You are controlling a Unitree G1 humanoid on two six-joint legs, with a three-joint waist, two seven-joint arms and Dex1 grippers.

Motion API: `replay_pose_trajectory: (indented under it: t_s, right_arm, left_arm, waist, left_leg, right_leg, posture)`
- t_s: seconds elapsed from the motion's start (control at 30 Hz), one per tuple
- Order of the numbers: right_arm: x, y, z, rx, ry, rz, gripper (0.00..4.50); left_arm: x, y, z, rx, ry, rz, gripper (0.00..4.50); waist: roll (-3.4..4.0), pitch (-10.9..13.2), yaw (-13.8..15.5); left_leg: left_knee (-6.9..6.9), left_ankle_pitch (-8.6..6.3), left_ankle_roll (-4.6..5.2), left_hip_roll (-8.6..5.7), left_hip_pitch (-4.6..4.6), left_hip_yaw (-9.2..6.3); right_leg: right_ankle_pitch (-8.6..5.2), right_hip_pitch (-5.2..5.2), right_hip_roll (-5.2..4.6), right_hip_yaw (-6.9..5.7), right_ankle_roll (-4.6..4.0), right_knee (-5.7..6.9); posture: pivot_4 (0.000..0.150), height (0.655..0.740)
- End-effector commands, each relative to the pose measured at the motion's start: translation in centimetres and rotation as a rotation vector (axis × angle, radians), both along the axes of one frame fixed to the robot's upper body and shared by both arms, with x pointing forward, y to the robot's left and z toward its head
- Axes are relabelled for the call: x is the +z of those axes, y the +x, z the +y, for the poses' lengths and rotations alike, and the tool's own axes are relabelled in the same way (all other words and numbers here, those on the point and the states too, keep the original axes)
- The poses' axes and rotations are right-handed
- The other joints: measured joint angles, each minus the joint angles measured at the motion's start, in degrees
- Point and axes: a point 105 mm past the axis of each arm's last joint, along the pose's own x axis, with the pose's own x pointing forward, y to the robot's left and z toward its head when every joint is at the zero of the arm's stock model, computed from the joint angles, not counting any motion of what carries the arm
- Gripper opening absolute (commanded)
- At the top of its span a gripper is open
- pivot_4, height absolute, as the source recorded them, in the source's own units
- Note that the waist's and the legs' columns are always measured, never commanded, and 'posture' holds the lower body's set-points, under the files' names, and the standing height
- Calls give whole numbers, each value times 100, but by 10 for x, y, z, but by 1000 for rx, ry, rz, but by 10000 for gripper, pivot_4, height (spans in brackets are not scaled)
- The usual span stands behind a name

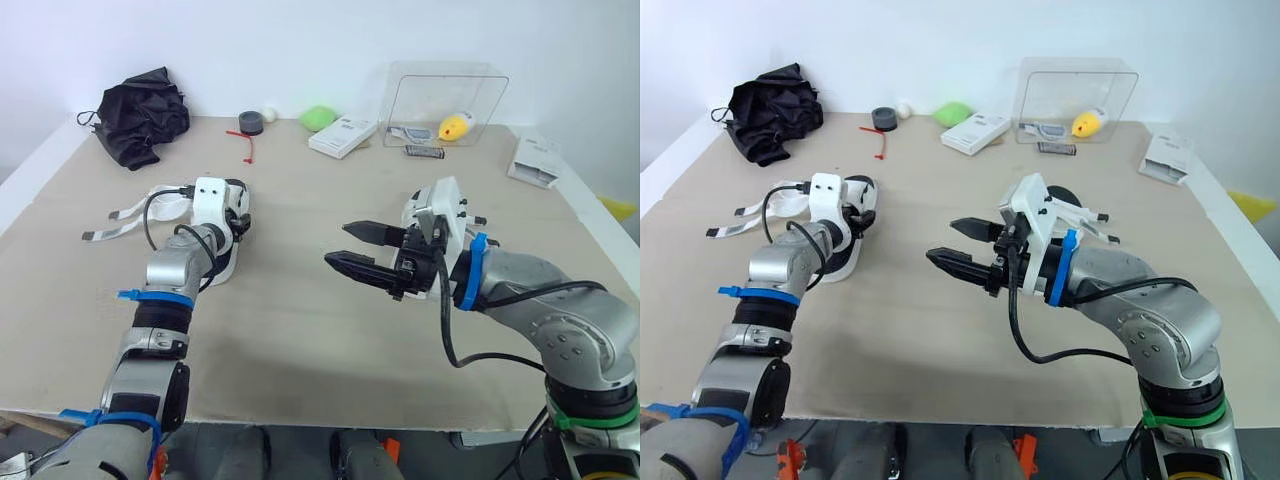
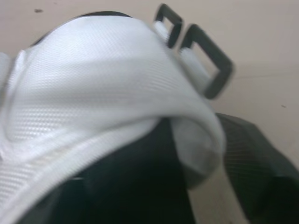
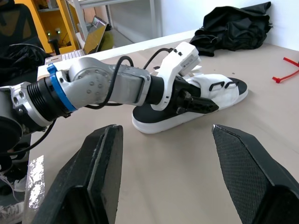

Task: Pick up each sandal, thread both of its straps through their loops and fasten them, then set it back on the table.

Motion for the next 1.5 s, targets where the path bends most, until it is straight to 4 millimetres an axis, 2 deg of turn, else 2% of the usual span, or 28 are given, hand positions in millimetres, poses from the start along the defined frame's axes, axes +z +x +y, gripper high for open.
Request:
replay_pose_trajectory:
  t_s: [0.03, 0.13, 0.4, 0.47, 0.53, 0.6, 0.7, 0.8, 0.87, 0.93, 1.03, 1.13, 1.2, 1.3, 1.4, 1.47, 1.5]
  right_arm:
    - [9, -3, -2, -18, 21, -54, 33183]
    - [7, -3, -3, -30, 27, -46, 33183]
    - [4, -2, -7, -51, 29, -32, 33183]
    - [3, -2, -9, -54, 28, -25, 33183]
    - [2, -3, -11, -53, 28, -18, 33183]
    - [2, -3, -13, -49, 29, -9, 33183]
    - [3, -2, -20, -49, 36, 4, 33183]
    - [6, 0, -27, -54, 37, 10, 33183]
    - [8, 2, -32, -60, 35, 12, 33183]
    - [11, 5, -37, -62, 27, 15, 33183]
    - [11, 5, -42, -55, 3, 25, 33183]
    - [2, 5, -47, -65, -44, 47, 33183]
    - [-11, 4, -51, -79, -94, 79, 33183]
    - [-26, -5, -55, -47, -125, 118, 24888]
    - [-39, -8, -58, -30, -158, 154, 9881]
    - [-50, -9, -58, -8, -204, 175, 450]
    - [-54, -9, -58, 4, -220, 183, 127]
  left_arm:
    - [-14, 3, -5, -6, 8, 32, 14597]
    - [-16, 5, -7, -11, 8, 32, 827]
    - [-14, 5, -10, -66, 38, -11, 272]
    - [-1, 0, -26, -173, -15, -79, 272]
    - [11, -15, -48, -355, -37, -148, 272]
    - [18, -40, -68, -571, 13, -217, 272]
    - [17, -107, -91, -1054, 194, -346, 272]
    - [-1, -151, -85, -1340, 309, -330, 272]
    - [-14, -168, -76, -1469, 336, -270, 272]
    - [-21, -177, -68, -1555, 332, -206, 272]
    - [-25, -169, -65, -1551, 346, -178, 272]
    - [-26, -165, -66, -1537, 324, -177, 272]
    - [-26, -165, -71, -1518, 278, -180, 272]
    - [-32, -166, -76, -1486, 263, -177, 0]
    - [-39, -160, -80, -1409, 275, -179, 0]
    - [-37, -163, -85, -1392, 221, -172, 0]
    - [-36, -165, -87, -1385, 202, -166, 0]
  waist:
    - [0, 0, -1]
    - [0, 0, -2]
    - [0, 0, -8]
    - [0, 0, -8]
    - [0, 0, -8]
    - [0, 0, -5]
    - [-1, 1, -23]
    - [-1, 1, -34]
    - [-1, 1, -29]
    - [-1, 1, -30]
    - [0, 2, -24]
    - [1, 1, -27]
    - [0, 1, -22]
    - [0, 1, -20]
    - [10, -4, -20]
    - [11, -5, -21]
    - [11, -5, -22]
  left_leg:
    - [0, 2, 1, 0, 0, 1]
    - [0, 11, 4, -1, 0, 3]
    - [-3, 29, 2, 1, 2, 4]
    - [-3, 29, 1, 1, 0, 4]
    - [-11, 29, 1, 2, -4, 7]
    - [-19, 29, 0, 4, -17, 6]
    - [-27, 21, -11, -2, -39, 6]
    - [-49, 19, -13, -8, -47, 7]
    - [-61, 21, -12, -10, -48, 17]
    - [-59, 24, -7, -3, -50, 26]
    - [-59, 34, 9, 3, -46, 26]
    - [-55, 39, 17, 8, -46, 25]
    - [-54, 40, 19, 9, -46, 25]
    - [-49, 40, 20, 7, -50, 23]
    - [-43, 40, 20, 7, -49, 26]
    - [-28, 40, 20, 9, -41, 23]
    - [-21, 40, 20, 11, -34, 22]
  right_leg:
    - [2, 0, 0, 2, 2, -1]
    - [10, 1, -4, 3, 9, -2]
    - [24, -1, -2, 4, 10, -2]
    - [24, -1, -3, 3, 10, -3]
    - [23, -5, -6, 6, 11, -9]
    - [23, -18, -15, 6, 3, -10]
    - [31, -35, -30, 7, -19, -24]
    - [28, -57, -44, 20, -18, -25]
    - [26, -69, -47, 25, -22, -24]
    - [21, -69, -34, 15, -31, -23]
    - [11, -67, -22, 12, -17, -22]
    - [11, -66, -14, 11, -1, -21]
    - [13, -65, -14, 12, 1, -21]
    - [11, -63, -18, 12, 7, -21]
    - [15, -63, -18, 16, 13, -19]
    - [20, -51, -16, 14, 15, -18]
    - [23, -41, -14, 13, 16, -18]
  posture:
    - [1500, 7400]
    - [1500, 7400]
    - [1500, 7400]
    - [1500, 7400]
    - [1500, 7400]
    - [1500, 7400]
    - [1500, 7400]
    - [1500, 7400]
    - [1500, 7400]
    - [1500, 7400]
    - [1500, 7400]
    - [1500, 7400]
    - [1500, 7400]
    - [1500, 7400]
    - [1500, 7400]
    - [1500, 7400]
    - [1500, 7400]
